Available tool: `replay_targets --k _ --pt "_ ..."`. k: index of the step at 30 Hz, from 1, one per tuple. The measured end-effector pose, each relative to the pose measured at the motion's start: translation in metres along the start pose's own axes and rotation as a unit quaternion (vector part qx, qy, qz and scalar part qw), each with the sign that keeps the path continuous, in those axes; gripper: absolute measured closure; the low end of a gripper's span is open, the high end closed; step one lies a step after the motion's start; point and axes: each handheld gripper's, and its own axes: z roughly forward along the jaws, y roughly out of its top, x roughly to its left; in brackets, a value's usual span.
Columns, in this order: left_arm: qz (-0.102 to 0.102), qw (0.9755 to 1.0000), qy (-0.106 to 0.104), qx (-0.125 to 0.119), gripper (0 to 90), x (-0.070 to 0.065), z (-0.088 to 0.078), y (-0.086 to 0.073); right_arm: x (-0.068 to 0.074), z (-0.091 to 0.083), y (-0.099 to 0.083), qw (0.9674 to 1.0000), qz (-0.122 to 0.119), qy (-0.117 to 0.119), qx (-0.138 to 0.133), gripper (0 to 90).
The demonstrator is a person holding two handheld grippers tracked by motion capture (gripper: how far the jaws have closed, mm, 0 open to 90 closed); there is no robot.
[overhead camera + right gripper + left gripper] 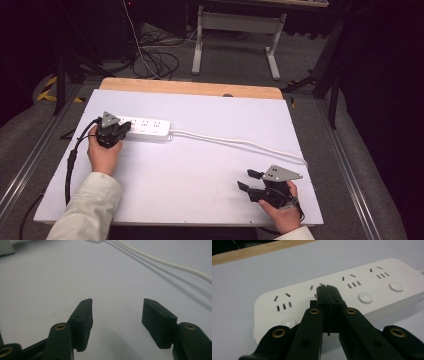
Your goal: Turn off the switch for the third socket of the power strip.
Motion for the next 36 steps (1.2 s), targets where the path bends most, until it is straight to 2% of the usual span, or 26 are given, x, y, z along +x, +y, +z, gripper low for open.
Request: replay_targets --k 8,13,19,22,26,30,36 --pt "-0.015 0.9999 0.007 0.005 90.0 -0.0029 0.0006 0.0 0.0001 0.0002 0.0 1.0 0.0 0.0 0.0 42.0" --pt "-0.014 0.9998 0.013 0.009 90.0 -0.0046 0.0012 0.0007 0.0001 0.0004 -0.0001 1.0 0.0 0.0 0.001 42.0" --pt "-0.022 0.9996 0.013 0.009 90.0 -0.0051 0.0019 0.0004 0.0001 0.0007 -0.0002 1.0 -0.001 0.0 0.001 41.9" --pt "-0.012 0.9997 0.019 0.011 90.0 -0.007 0.0023 0.001 0.0002 0.0008 -0.0002 1.0 -0.001 0.001 0.001 41.9" --pt "-0.012 0.9997 0.019 0.009 90.0 -0.0074 0.003 0.0006 0.0003 0.0009 -0.0003 1.0 -0.001 0.001 0.001 41.9" --pt "-0.009 0.9995 0.028 0.012 90.0 -0.0099 0.0031 0.0014 0.0001 0.0008 -0.0003 1.0 0.0 0.002 0.0 41.9" --pt "-0.012 0.9996 0.024 0.011 90.0 -0.009 0.0031 0.0012 0.0001 0.0005 -0.0004 1.0 -0.001 0.003 0.001 41.9"
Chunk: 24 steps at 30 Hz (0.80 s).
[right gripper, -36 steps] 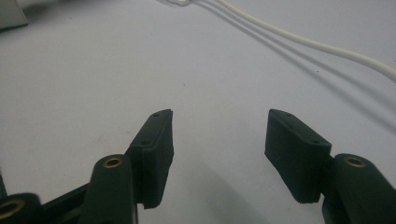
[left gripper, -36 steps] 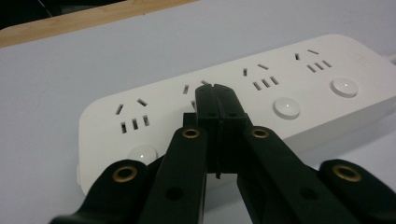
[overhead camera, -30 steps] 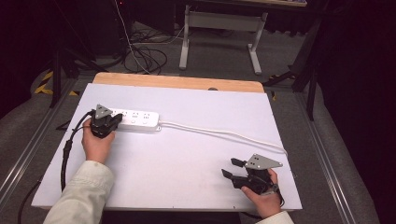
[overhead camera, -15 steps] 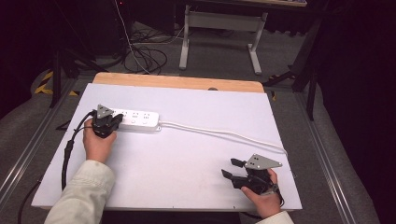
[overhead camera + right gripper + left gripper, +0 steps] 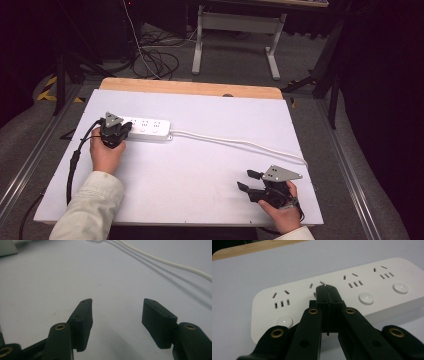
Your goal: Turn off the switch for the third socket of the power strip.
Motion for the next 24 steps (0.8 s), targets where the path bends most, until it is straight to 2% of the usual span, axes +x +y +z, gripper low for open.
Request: replay_targets --k 8,10,16,20,22,24 --pt "-0.001 1.0 0.008 0.003 90.0 -0.0021 0.0 0.0007 0.0 -0.0003 -0.0001 1.0 0.001 0.001 -0.001 41.9" --pt "0.007 0.9999 0.012 0.002 90.0 -0.0033 0.0001 0.0001 0.0001 -0.0005 0.0 1.0 0.0 0.001 0.0 41.9" --pt "0.004 0.9999 0.014 0.006 90.0 -0.0042 0.0001 0.001 0.0001 -0.0007 -0.0001 1.0 0.001 0.003 -0.002 41.9" --pt "0.01 0.9997 0.019 0.008 90.0 -0.0065 0.0004 0.0011 0.0001 -0.0006 -0.0001 1.0 0.001 0.003 -0.002 41.9" --pt "-0.003 0.9999 0.012 0.01 90.0 -0.0046 0.0004 0.0013 0.0002 -0.0008 -0.0001 1.0 0.0 0.003 -0.001 41.9" --pt "-0.006 0.9999 0.009 0.013 90.0 -0.0042 0.0003 0.0016 0.0002 -0.0007 -0.0002 1.0 0.001 0.004 -0.002 41.9"
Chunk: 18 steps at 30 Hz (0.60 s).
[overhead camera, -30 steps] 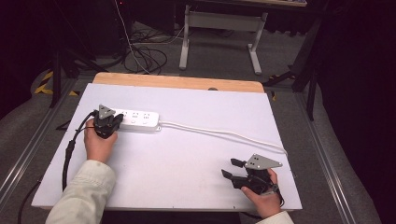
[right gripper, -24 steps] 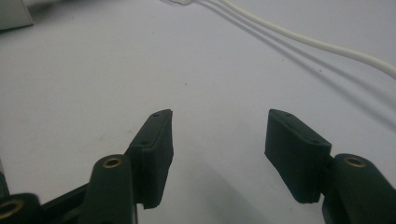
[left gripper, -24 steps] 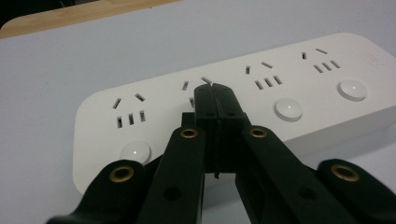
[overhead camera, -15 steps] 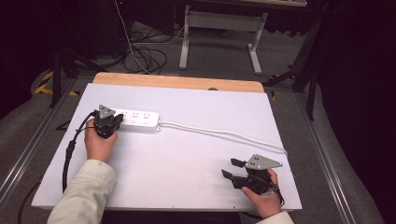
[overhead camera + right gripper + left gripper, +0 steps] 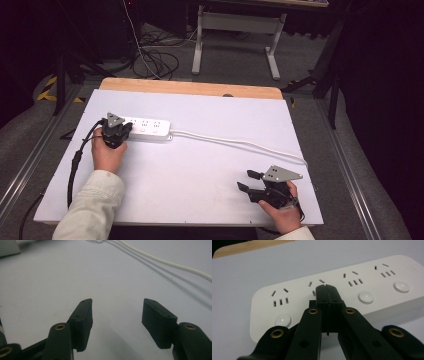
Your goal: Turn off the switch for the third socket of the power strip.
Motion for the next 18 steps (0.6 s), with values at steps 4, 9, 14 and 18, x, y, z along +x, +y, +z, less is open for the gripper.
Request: replay_targets --k 4,9,14,18 --pt "0.0 1.0 -0.002 -0.001 90.0 0.001 0.0 0.001 0.0 0.0 0.0 1.0 0.0 0.0 0.001 41.9" --pt "-0.011 0.9998 -0.016 -0.005 90.0 0.003 -0.006 0.002 -0.001 0.0 0.0 1.0 0.001 -0.001 0.0 41.9" --pt "-0.016 0.9994 -0.019 -0.024 90.0 0.004 -0.016 0.007 -0.001 0.002 0.0 1.0 0.002 -0.002 0.002 41.9" --pt "-0.019 0.9993 -0.023 -0.022 90.0 0.001 -0.021 0.01 -0.001 0.001 0.0 1.0 0.003 -0.001 0.001 41.9"
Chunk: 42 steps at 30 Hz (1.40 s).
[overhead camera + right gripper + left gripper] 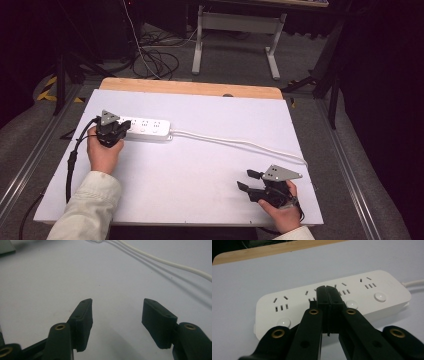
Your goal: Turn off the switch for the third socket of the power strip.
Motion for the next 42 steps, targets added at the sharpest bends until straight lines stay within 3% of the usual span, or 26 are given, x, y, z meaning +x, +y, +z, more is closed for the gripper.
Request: replay_targets --k 6,11,23,27,30,32,42 --pt "-0.002 0.9999 -0.011 0.0 89.8 -0.006 -0.012 0.008 -0.001 -0.002 0.0 1.0 0.002 -0.001 -0.004 41.9" --pt "0.012 0.9998 -0.014 -0.009 88.8 -0.012 -0.021 0.015 0.0 -0.002 0.0 1.0 0.0 0.0 -0.004 41.9" --pt "0.013 0.9995 -0.028 -0.008 84.7 -0.018 -0.03 0.021 0.0 -0.002 0.0 1.0 0.002 0.0 -0.004 41.9" --pt "0.004 0.9993 -0.037 -0.012 76.8 -0.018 -0.037 0.025 0.0 -0.003 0.0 1.0 0.001 0.0 -0.004 41.9" --pt "-0.001 0.9987 -0.048 -0.02 62.8 -0.02 -0.043 0.028 0.0 -0.003 0.0 1.0 0.001 -0.001 -0.004 41.9" --pt "-0.005 0.9981 -0.055 -0.025 59.5 -0.022 -0.048 0.03 0.0 -0.003 0.0 1.0 0.001 -0.001 -0.004 41.9" --pt "0.017 0.9961 -0.073 -0.048 38.6 -0.032 -0.075 0.04 0.0 -0.003 0.0 1.0 0.0 -0.001 -0.006 41.9"
